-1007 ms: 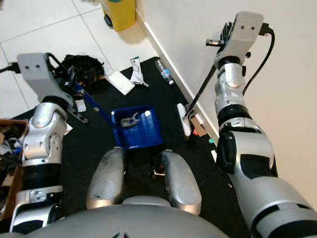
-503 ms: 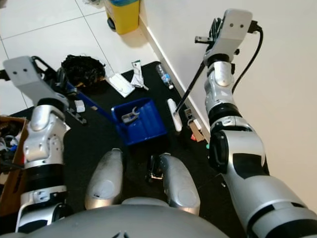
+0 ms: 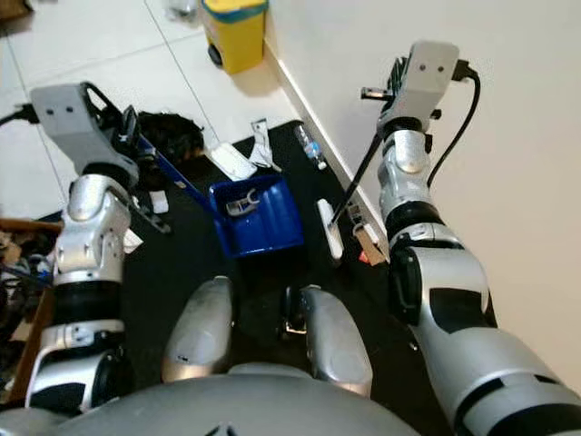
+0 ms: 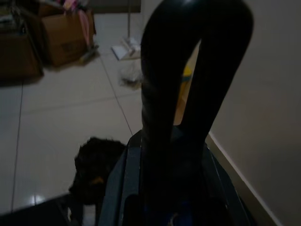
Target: Sweep floor
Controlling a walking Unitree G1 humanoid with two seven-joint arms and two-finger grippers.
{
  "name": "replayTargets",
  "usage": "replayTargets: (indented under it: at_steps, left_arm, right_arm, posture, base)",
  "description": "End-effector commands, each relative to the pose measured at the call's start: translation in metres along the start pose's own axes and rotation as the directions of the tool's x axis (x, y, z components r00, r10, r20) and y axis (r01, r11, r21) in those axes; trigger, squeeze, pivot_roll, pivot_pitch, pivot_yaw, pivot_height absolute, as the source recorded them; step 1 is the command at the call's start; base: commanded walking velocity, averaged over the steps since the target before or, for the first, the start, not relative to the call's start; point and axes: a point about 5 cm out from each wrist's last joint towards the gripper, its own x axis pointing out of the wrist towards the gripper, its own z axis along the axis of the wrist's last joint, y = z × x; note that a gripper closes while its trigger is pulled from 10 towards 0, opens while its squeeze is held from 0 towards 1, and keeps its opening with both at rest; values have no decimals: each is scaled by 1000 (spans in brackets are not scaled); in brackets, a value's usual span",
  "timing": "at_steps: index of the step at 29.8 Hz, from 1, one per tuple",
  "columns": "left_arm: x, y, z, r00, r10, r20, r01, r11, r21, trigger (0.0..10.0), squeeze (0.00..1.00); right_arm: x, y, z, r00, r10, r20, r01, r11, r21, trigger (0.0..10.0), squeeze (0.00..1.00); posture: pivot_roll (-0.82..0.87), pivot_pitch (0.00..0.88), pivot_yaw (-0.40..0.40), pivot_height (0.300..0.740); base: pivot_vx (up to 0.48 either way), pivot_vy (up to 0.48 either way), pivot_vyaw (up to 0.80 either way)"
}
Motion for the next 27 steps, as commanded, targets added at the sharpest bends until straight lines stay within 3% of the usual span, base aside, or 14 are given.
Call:
replayTargets:
  at_steps: [1, 5, 10, 13, 14, 17, 23, 27]
  left_arm:
    - [8, -5, 17, 996, -52, 74, 50, 998, 29, 10000, 0]
    - [15, -9, 24, 993, -78, 90, 76, 997, 30, 10000, 0]
    - [36, -30, 35, 984, -147, 99, 154, 986, -64, 10000, 0]
    - [44, -51, 32, 974, -211, 89, 217, 973, -72, 10000, 0]
    - [44, -51, 32, 974, -211, 89, 217, 973, -72, 10000, 0]
    - [50, -67, 31, 961, -265, 75, 271, 960, -76, 10000, 0]
    - [57, -77, 33, 950, -306, 66, 311, 947, -75, 10000, 0]
    - [59, -81, 34, 946, -317, 69, 322, 944, -77, 10000, 0]
  right_arm:
    - [-2, -5, 2, 999, -30, 38, 30, 1000, 0, 10000, 0]
    - [-5, -6, 1, 998, -42, 52, 43, 999, -10, 10000, 0]
    - [-12, -16, 6, 991, -43, 130, 56, 994, -92, 10000, 0]
    - [-16, -34, 7, 986, -77, 150, 95, 989, -115, 10000, 0]
    - [-16, -34, 7, 986, -77, 150, 95, 989, -115, 10000, 0]
    - [-25, -54, 7, 977, -133, 167, 154, 981, -121, 10000, 0]
    - [-37, -70, 6, 965, -190, 183, 215, 969, -126, 10000, 0]
    - [-40, -72, 7, 963, -194, 187, 220, 967, -131, 10000, 0]
  posture:
    - [277, 0, -6, 740]
    - [261, 0, 15, 740]
    - [162, 0, 62, 740]
    - [111, 0, 78, 740]
    - [111, 0, 78, 740]
    - [42, 0, 109, 740]
    - [-19, 0, 133, 740]
    - [-26, 0, 129, 740]
  base:
    - [0, 0, 0]
    - [0, 0, 0]
    - [0, 0, 0]
    - [0, 0, 0]
    - [0, 0, 0]
    - [0, 0, 0]
    - [0, 0, 0]
    - [0, 0, 0]
